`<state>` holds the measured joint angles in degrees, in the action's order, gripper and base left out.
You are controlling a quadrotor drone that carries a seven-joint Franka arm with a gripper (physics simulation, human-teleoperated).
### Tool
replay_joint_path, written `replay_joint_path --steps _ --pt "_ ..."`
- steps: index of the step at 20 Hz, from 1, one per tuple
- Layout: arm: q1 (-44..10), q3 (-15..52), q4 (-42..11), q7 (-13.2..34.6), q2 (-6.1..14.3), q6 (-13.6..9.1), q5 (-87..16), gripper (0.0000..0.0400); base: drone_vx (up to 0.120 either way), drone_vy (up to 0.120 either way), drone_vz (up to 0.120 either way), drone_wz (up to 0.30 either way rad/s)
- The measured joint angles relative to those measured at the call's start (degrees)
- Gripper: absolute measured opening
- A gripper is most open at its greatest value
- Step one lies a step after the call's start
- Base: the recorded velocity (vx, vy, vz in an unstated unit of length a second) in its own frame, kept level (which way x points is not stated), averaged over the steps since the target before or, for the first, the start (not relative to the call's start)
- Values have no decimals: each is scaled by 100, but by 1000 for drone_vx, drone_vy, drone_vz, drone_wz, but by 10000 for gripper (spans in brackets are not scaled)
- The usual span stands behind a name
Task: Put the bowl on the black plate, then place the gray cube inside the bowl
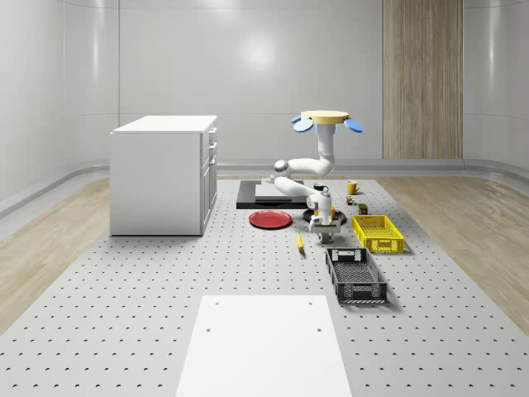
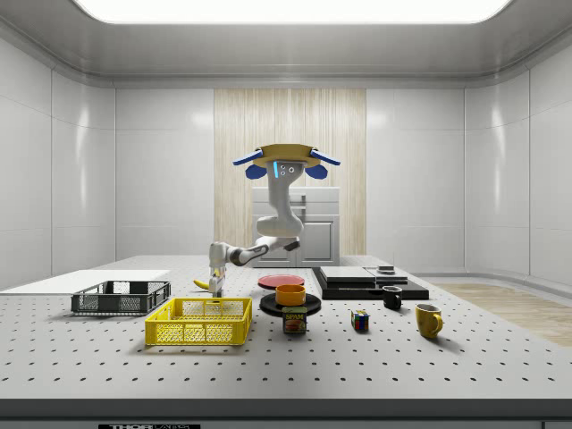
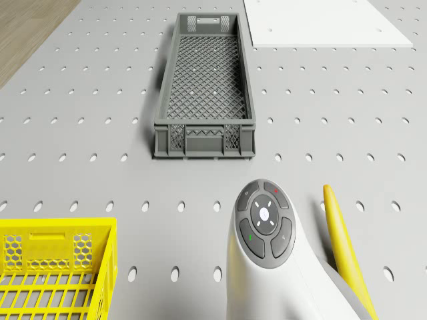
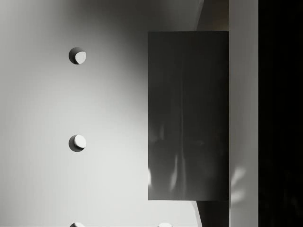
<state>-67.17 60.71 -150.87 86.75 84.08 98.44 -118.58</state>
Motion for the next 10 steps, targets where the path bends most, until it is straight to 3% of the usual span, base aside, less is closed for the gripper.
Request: replay_joint_path --steps 10 --pt "81 270 -161 2 41 -151 244 252 0 0 0 0"
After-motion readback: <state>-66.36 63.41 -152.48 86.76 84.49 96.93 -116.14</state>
